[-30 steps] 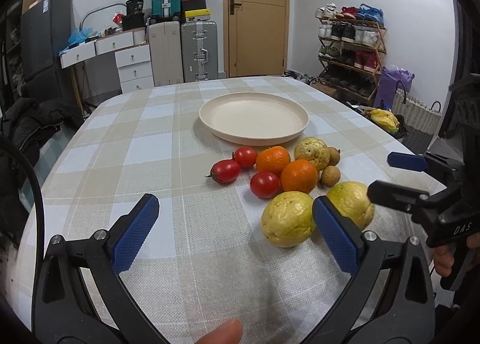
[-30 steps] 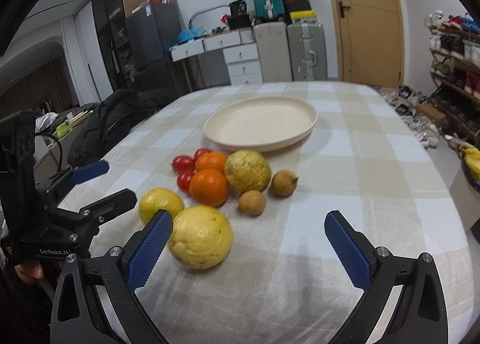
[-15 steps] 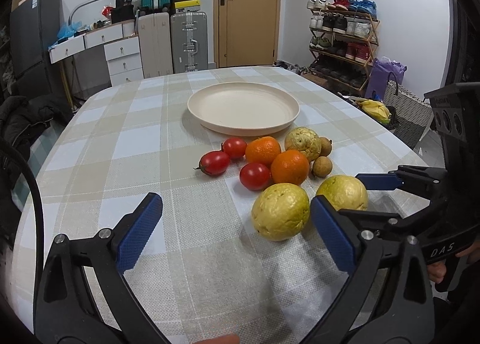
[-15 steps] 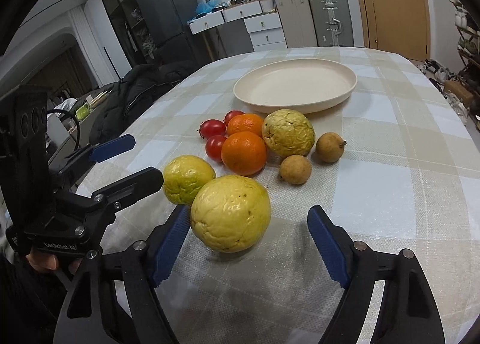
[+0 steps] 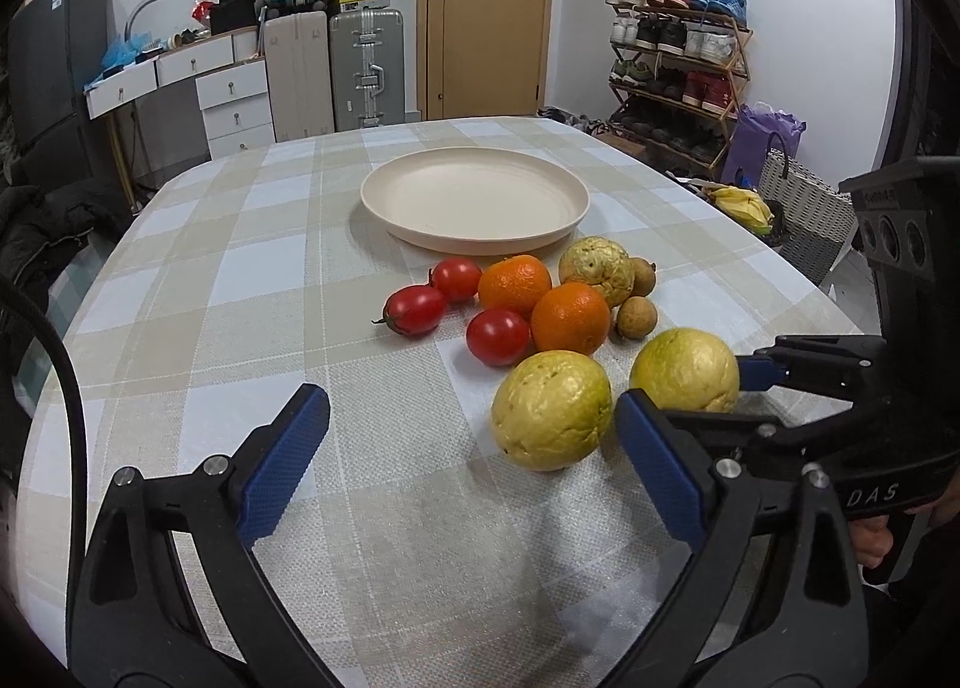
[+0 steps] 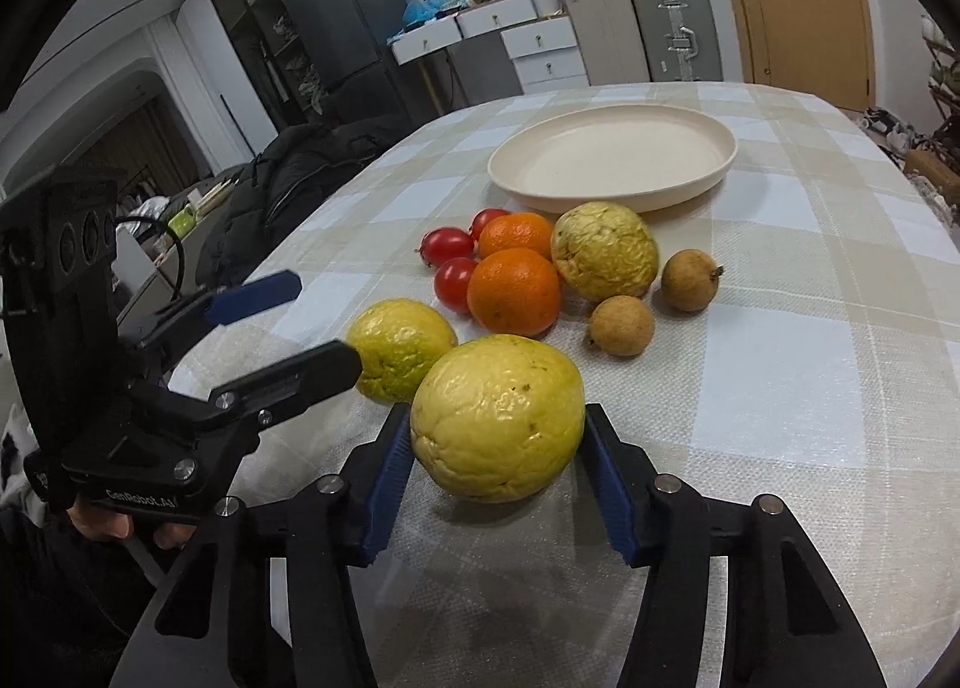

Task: Organize fruits
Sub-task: 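Reach the right gripper to the large yellow fruit and close on it, then lift the large yellow fruit with the right gripper and carry it to the plate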

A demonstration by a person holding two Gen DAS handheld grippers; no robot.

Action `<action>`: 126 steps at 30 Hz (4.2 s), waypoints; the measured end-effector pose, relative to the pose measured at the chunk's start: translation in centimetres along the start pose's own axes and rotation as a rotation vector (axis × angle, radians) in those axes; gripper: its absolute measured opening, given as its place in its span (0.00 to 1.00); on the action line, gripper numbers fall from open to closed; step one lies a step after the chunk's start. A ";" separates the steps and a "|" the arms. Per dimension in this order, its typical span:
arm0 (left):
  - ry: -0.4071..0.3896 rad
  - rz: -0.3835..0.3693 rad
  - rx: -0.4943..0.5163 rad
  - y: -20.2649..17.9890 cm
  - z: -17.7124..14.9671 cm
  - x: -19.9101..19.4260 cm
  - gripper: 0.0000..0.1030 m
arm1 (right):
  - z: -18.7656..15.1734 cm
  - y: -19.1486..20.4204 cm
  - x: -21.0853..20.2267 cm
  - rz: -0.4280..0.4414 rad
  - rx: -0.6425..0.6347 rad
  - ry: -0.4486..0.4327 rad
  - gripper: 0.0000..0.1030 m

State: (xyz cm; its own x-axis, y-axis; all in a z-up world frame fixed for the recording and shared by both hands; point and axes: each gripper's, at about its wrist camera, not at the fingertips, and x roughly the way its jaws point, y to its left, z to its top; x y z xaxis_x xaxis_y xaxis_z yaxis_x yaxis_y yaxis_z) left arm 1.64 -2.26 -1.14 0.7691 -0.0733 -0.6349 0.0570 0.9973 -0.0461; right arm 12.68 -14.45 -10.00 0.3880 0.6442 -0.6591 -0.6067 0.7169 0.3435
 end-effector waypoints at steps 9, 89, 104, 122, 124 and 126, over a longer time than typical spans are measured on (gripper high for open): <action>0.085 -0.047 -0.007 -0.9 0.4 1.6 0.92 | 0.4 -0.8 -2.1 -0.010 0.026 -0.096 0.54; -0.047 -0.090 -0.053 0.0 5.4 0.3 0.46 | 3.9 -2.5 -4.3 -0.063 0.033 -0.201 0.55; -0.053 -0.081 -0.074 1.1 8.3 2.8 0.46 | 6.9 -4.5 -4.1 -0.090 0.056 -0.203 0.55; -0.047 -0.066 -0.074 1.1 11.1 6.9 0.46 | 10.3 -5.9 -2.5 -0.114 0.056 -0.172 0.55; -0.044 -0.053 -0.069 1.1 11.2 7.5 0.46 | 10.4 -6.1 -2.2 -0.118 0.059 -0.168 0.55; -0.034 -0.047 -0.062 1.1 11.3 8.2 0.46 | 10.5 -6.3 -2.0 -0.124 0.063 -0.164 0.55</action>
State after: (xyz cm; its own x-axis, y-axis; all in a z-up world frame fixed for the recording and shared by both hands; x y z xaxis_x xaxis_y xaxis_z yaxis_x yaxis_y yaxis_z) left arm 15.15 -1.81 2.32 0.7879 -0.1186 -0.6043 0.0544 0.9909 -0.1235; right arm 23.03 -17.47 -3.89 0.5679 0.5807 -0.5833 -0.5045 0.8056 0.3108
